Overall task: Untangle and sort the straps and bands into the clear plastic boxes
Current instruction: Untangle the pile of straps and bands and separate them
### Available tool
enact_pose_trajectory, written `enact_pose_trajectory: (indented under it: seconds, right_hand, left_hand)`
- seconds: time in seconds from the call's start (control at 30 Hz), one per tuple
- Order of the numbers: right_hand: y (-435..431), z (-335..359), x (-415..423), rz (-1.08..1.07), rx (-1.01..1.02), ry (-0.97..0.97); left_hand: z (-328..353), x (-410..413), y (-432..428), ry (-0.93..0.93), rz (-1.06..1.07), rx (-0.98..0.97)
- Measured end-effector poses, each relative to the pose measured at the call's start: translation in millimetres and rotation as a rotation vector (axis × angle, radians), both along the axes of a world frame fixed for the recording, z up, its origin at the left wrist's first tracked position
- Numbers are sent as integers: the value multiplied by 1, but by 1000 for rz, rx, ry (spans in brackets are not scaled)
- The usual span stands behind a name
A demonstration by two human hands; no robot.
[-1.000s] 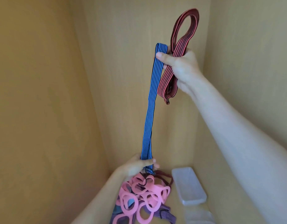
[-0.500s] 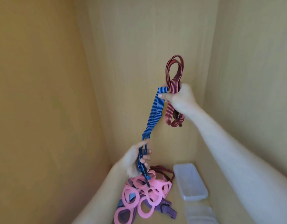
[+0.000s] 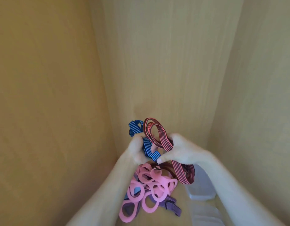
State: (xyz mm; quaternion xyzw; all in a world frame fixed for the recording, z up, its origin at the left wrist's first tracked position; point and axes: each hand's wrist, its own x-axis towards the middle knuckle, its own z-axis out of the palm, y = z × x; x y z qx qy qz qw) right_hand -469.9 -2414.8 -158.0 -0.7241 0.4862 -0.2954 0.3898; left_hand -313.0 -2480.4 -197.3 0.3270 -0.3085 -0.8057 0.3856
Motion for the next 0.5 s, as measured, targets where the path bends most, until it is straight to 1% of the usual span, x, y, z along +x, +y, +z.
enact_pose_trajectory:
  seconds: [0.03,0.07,0.1,0.17,0.2,0.27,0.3,0.43,0.5]
  right_hand:
    - [1,-3,-5,5,18,-6]
    - [1,-7,-10,-27,28,-53]
    - [1,-10,-13,-87,38,-145]
    - [-3,-17,-19,-216,109,-441]
    - [-6,-18,-20,-264,159,-587]
    - [-13,-24,-20,-333,214,-778]
    - [-16,-27,-17,-363,218,-805]
    - [-13,-40,10,-458,246,-744]
    - [-11,-46,21,-531,242,-620]
  left_hand:
    - [-5,1,-3,-69,33,-23]
    - [-9,2,-5,-138,63,-51]
    - [-15,3,-7,-218,96,-90]
    - [-23,3,-8,-377,147,-189]
    - [-28,2,-8,-423,149,-235]
    - [-31,-2,-2,-489,100,-318]
    - [-29,-3,2,-547,63,-361]
    - [-25,-17,10,-714,-108,-548]
    - [-24,-22,13,-821,-185,-584]
